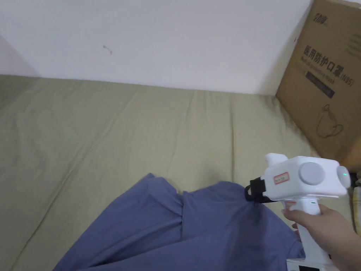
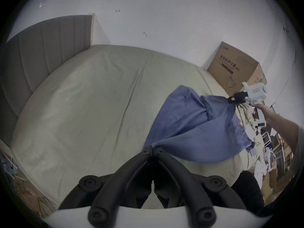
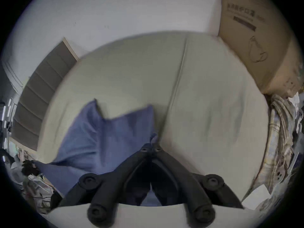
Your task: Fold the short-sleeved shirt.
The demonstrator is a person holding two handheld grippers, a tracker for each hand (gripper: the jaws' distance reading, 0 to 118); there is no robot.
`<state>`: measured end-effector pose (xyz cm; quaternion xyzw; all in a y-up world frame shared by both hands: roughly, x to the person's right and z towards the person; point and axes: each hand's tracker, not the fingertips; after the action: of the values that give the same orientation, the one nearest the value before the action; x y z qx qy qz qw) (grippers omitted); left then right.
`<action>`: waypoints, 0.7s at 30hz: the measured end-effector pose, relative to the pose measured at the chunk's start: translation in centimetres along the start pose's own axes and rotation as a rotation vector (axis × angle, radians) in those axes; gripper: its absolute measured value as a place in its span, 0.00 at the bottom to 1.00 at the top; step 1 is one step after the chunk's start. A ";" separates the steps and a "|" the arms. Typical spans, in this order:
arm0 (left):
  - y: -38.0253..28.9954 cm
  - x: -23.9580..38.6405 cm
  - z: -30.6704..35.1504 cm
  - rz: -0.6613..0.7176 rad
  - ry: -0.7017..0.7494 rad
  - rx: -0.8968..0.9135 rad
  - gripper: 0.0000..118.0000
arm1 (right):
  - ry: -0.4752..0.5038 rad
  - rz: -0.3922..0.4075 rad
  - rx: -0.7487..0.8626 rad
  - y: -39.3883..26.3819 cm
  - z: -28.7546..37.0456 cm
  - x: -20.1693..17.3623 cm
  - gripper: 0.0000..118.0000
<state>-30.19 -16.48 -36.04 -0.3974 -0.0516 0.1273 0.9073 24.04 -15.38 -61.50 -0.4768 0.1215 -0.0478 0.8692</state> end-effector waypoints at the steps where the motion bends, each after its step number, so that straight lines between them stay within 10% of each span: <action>1: 0.6 0.1 0.3 0.001 0.001 0.010 0.00 | 0.005 -0.010 0.030 -0.2 2.1 0.0 0.00; 21: 26.5 11.1 8.8 -0.383 0.034 0.257 0.00 | -0.149 -0.022 0.516 7.6 33.0 -0.7 0.00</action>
<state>-26.27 10.05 -49.60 -0.2634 -0.0942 -0.0484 0.9588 31.57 15.87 -50.79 -0.2432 0.0361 -0.0512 0.9680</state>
